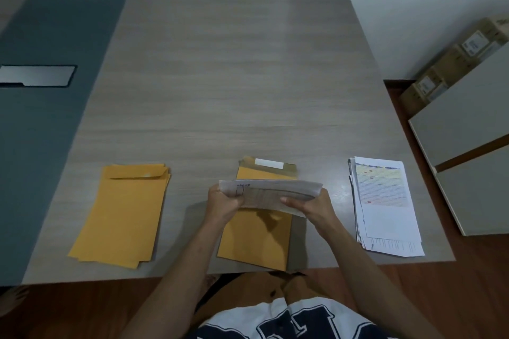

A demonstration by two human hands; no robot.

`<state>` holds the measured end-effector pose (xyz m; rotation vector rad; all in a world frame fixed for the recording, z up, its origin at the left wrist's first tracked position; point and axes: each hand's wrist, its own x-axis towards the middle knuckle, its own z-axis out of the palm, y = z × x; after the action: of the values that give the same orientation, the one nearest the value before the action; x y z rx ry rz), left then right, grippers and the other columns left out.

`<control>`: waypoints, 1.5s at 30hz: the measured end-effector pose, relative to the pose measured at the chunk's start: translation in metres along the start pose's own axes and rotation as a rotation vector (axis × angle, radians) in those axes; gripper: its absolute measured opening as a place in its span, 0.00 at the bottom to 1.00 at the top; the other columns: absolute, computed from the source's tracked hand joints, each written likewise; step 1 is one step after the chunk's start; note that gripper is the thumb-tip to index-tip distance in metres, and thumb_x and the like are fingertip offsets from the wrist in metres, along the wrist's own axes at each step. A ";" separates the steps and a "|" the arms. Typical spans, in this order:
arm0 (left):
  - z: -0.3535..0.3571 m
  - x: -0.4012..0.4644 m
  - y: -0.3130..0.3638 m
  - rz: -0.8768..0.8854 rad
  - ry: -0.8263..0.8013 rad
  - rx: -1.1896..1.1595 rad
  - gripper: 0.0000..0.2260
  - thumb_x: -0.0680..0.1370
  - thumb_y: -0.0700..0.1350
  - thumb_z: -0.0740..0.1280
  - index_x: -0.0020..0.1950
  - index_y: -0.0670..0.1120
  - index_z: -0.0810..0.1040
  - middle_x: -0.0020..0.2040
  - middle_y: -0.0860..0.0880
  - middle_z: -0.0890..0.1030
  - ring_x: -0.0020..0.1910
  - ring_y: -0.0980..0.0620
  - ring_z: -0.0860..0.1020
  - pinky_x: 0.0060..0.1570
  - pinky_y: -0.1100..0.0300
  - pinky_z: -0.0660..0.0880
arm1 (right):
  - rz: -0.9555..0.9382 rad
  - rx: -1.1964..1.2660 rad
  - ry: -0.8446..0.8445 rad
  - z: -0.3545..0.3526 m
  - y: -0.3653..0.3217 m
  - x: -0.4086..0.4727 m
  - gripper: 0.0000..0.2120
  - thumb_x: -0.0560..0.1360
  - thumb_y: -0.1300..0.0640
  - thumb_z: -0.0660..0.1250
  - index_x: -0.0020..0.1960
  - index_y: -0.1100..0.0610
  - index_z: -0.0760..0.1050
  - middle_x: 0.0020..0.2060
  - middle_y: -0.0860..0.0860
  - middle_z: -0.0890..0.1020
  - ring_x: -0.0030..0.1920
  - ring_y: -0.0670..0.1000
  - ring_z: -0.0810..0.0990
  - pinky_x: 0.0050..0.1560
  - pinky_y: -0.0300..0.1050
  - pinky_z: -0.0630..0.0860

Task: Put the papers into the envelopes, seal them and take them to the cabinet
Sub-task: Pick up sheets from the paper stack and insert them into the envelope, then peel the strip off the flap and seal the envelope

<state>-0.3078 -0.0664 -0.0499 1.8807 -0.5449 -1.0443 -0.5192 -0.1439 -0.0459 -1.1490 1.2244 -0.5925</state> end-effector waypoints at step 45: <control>0.010 0.059 0.031 0.547 -0.430 1.505 0.48 0.62 0.48 0.83 0.75 0.56 0.59 0.79 0.43 0.54 0.76 0.44 0.58 0.66 0.51 0.69 | 0.227 -0.447 -0.307 -0.080 -0.060 0.118 0.15 0.65 0.67 0.78 0.52 0.62 0.82 0.48 0.57 0.86 0.43 0.51 0.86 0.41 0.40 0.80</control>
<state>-0.2826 -0.1294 -0.0517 2.3508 -2.4325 -0.6053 -0.5466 -0.2958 -0.0337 -1.3854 1.2269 0.0387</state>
